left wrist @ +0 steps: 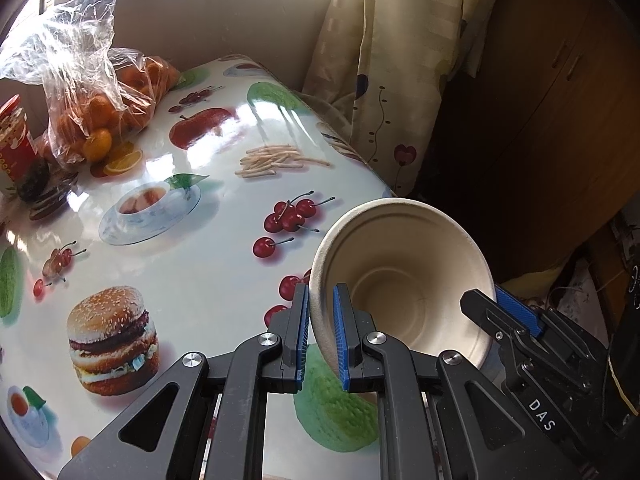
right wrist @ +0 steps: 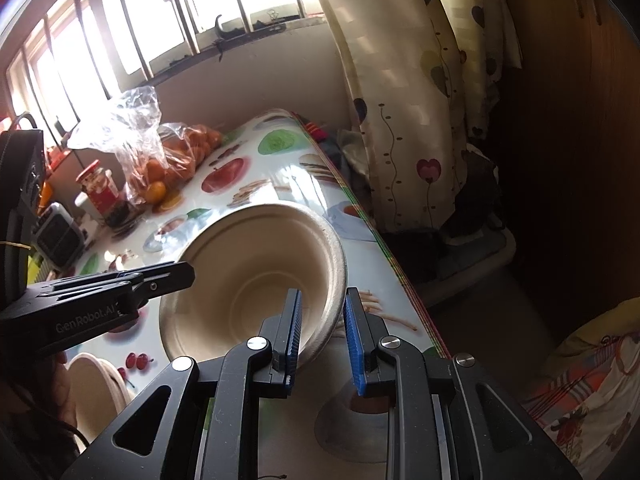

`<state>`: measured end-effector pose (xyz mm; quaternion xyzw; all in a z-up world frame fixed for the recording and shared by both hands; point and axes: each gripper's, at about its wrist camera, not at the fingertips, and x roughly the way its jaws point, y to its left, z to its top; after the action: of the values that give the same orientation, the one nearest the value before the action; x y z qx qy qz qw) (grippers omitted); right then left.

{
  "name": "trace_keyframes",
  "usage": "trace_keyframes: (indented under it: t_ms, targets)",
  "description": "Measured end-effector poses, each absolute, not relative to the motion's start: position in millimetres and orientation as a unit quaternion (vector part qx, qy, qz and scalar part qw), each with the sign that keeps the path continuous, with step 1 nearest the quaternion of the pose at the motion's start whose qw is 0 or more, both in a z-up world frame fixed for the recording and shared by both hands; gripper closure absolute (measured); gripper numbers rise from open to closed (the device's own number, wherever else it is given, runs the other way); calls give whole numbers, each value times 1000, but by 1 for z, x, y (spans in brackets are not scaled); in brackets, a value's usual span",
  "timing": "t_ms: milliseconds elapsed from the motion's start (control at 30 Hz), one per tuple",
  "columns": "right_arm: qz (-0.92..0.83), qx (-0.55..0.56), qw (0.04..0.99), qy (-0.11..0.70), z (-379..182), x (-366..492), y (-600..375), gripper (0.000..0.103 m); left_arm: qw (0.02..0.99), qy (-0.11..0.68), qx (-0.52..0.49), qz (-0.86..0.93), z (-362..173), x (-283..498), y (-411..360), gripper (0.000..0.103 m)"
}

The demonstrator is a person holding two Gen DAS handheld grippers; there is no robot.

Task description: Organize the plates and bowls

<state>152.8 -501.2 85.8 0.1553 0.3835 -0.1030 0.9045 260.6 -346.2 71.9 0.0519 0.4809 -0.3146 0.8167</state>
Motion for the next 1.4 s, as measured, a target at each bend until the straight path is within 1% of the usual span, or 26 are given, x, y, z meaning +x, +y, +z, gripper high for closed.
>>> trace_keyframes:
  t_ms: [633,1400]
  targets:
    - [-88,143,916,364,109,139,-484,82,832,459,39,-310,96,243,-323,90]
    - [-58,128,927,347,130,116,-439,82,849,438,18,-295,116,213,-271,90]
